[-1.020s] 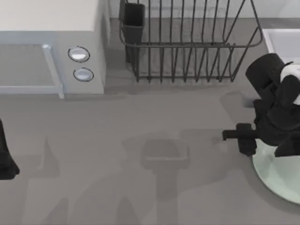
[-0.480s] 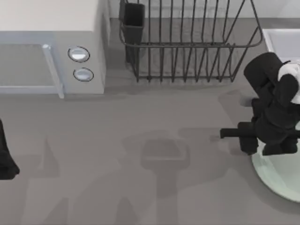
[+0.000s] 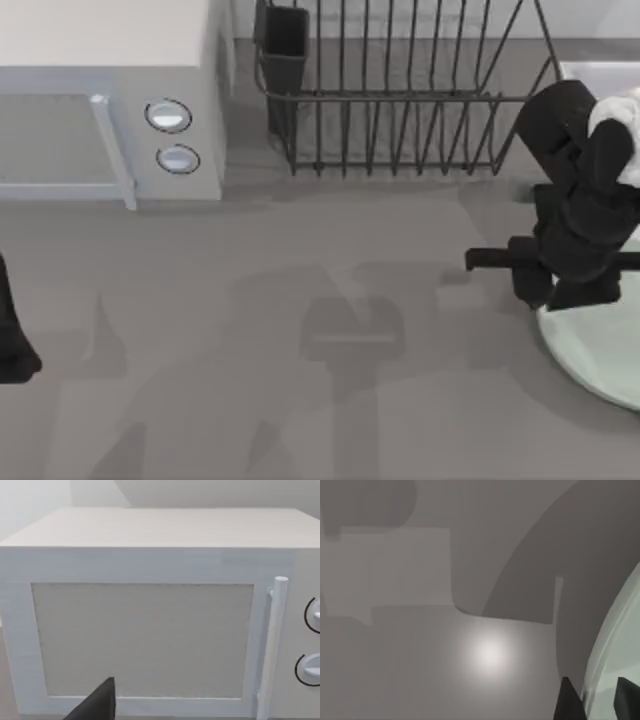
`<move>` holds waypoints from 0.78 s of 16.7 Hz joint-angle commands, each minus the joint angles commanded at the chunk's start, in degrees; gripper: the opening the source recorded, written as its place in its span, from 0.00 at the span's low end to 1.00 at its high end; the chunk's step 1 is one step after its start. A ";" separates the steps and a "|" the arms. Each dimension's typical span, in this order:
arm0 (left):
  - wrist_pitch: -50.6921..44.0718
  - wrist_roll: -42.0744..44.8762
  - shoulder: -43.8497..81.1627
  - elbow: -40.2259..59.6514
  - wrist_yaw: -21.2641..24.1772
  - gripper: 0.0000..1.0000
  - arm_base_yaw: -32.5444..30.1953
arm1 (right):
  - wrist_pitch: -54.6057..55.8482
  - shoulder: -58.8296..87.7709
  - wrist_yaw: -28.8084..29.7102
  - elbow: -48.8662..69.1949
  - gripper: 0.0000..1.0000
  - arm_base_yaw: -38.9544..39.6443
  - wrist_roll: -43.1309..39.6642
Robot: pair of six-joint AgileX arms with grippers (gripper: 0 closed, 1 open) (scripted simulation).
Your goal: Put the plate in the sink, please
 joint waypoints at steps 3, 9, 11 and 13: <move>0.00 0.00 0.00 0.00 0.00 1.00 0.00 | -11.15 0.24 -0.01 10.99 0.00 0.03 0.03; 0.00 0.00 0.00 0.00 0.00 1.00 0.00 | -40.01 -1.24 -0.05 37.63 0.00 -0.32 -0.34; 0.00 0.00 0.00 0.00 0.00 1.00 0.00 | -46.39 -2.13 -0.06 43.87 0.00 -0.51 -0.54; 0.00 0.00 0.00 0.00 0.00 1.00 0.00 | -50.37 -2.92 -0.07 47.77 0.00 -0.68 -0.72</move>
